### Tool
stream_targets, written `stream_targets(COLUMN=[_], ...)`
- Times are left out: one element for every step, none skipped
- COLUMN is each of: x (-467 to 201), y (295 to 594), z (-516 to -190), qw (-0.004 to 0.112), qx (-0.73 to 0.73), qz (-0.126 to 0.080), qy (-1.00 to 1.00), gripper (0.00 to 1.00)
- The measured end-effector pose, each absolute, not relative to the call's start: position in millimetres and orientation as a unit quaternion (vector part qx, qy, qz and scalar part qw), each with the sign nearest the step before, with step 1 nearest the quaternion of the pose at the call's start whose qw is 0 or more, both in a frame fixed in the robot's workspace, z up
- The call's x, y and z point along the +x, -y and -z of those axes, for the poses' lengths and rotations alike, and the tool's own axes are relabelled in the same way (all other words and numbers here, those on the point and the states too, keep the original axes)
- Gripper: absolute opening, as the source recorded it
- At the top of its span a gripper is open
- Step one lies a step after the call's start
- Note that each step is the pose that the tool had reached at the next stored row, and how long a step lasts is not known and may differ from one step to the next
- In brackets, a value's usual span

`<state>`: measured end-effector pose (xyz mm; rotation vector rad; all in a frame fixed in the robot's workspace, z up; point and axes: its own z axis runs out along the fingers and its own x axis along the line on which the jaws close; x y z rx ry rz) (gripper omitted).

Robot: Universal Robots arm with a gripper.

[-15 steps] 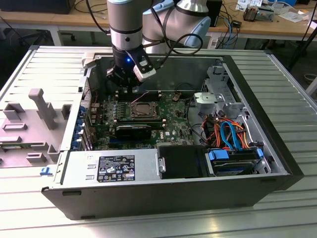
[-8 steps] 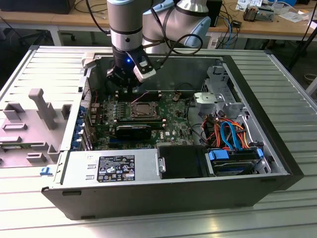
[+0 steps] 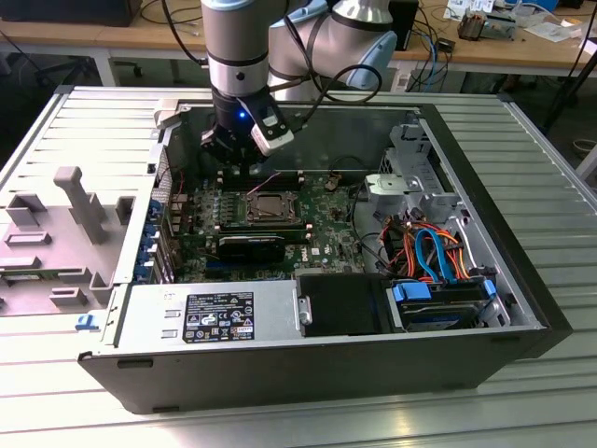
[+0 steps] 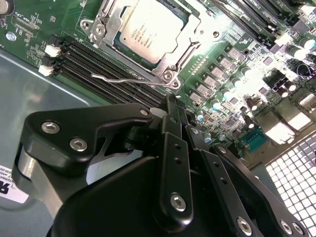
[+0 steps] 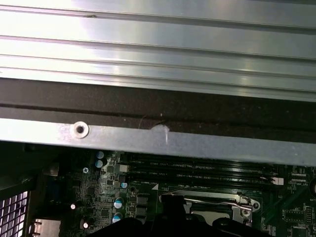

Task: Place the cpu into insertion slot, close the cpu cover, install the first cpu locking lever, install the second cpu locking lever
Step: 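Install the first cpu locking lever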

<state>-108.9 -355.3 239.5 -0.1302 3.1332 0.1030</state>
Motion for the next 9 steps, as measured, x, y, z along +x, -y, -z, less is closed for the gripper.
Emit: stream_targets(x=[-108.8, -108.8, -108.8, -108.8, -108.7, -108.7, -108.7, -108.6, -108.6], y=[355.3, 355.3, 355.3, 355.3, 355.3, 355.3, 355.3, 355.3, 355.3], z=[-239.3, -239.2, -239.0, -238.9, -238.6, -238.4, -238.2, -237.9, -237.6], qw=[0.002, 0.002, 0.002, 0.002, 0.002, 0.002, 0.002, 0.002, 0.002], qx=[-0.042, -0.042, -0.042, -0.041, -0.042, -0.042, -0.041, -0.041, -0.041], qz=[-0.033, -0.033, -0.033, -0.033, -0.033, -0.033, -0.033, -0.033, -0.033], qy=[-0.999, -0.999, -0.999, -0.999, -0.999, -0.999, -0.999, -0.999, -0.999], gripper=[0.11, 0.11, 0.11, 0.11, 0.11, 0.11, 0.11, 0.11, 0.11])
